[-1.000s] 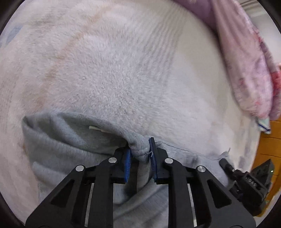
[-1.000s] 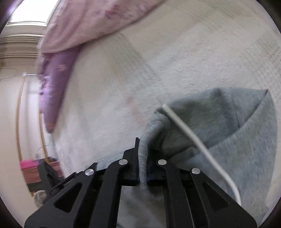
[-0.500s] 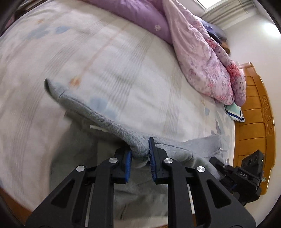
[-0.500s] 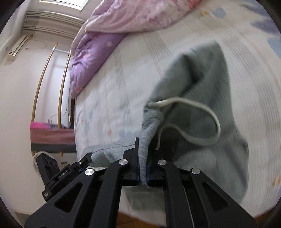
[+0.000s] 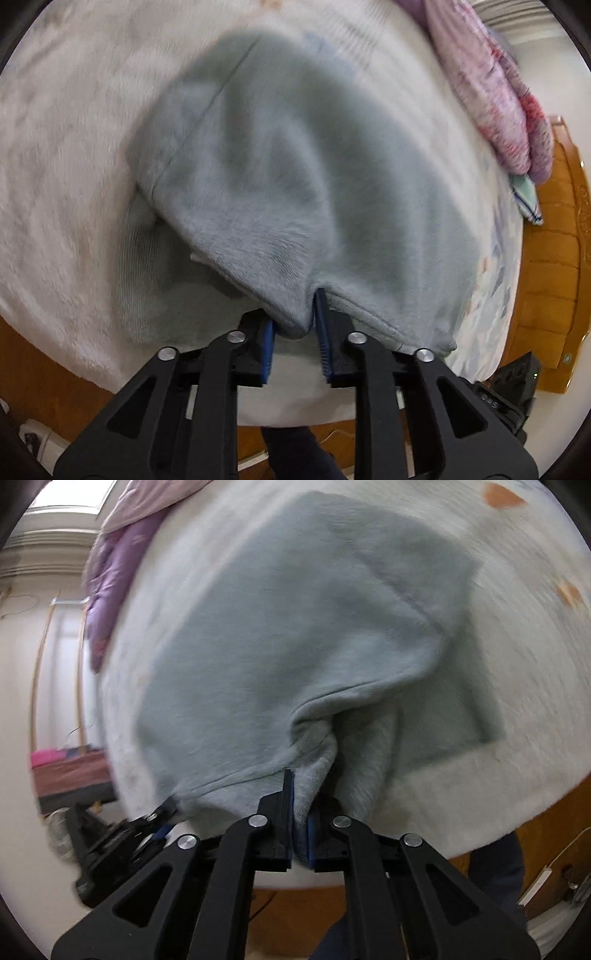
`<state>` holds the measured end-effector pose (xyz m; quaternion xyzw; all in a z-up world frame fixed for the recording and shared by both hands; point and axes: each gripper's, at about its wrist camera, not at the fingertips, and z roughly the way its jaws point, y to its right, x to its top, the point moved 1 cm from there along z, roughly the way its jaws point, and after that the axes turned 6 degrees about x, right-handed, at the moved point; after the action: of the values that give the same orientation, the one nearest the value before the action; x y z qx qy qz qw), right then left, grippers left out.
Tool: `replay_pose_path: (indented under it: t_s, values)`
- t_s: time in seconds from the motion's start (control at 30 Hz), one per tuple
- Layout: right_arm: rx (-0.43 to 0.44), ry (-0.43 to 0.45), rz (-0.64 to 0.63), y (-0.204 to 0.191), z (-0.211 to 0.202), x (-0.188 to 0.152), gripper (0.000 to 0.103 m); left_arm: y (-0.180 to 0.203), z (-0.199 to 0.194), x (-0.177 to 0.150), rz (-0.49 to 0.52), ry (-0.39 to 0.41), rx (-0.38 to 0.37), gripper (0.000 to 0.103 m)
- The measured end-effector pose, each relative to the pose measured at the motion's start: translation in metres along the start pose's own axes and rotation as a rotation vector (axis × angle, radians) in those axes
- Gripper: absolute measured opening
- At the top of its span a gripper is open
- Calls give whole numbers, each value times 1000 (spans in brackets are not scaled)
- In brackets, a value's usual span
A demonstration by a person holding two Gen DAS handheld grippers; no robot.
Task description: Fold large clothes
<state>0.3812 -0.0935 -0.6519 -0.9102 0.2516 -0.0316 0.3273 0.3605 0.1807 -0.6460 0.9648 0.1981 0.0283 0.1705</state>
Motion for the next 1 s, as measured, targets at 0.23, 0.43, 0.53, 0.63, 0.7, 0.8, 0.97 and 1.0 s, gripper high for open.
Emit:
replay_pose_path:
  t_s: [0.23,0.43,0.53,0.63,0.7,0.8,0.97,1.0]
  values:
    - [-78,87,32,-9,-24,-5,25,-20,-17,-12,38,60,-33,64]
    - [-98,184,-341,-108,-45,-4,13,-55,-54,-4,-68,215,-88,80]
    - [-90,209,-518,-163,-12,20,9,-71,-35,3,-133,183,-78,80]
    - [-141,207,-592,-189,40,54,9,-83,-14,3,-155,160,-44,80]
    - [-162,162,-577,-182,74,68,9,-89,-7,3,-170,156,-29,80]
    - [-196,34,-537,-138,115,80,8,-100,5,1,-201,141,-26,81]
    - [-185,30,-556,-134,94,57,8,-103,9,6,-198,138,-22,83]
    - [-180,26,-568,-133,87,48,9,-102,7,5,-208,145,-27,83]
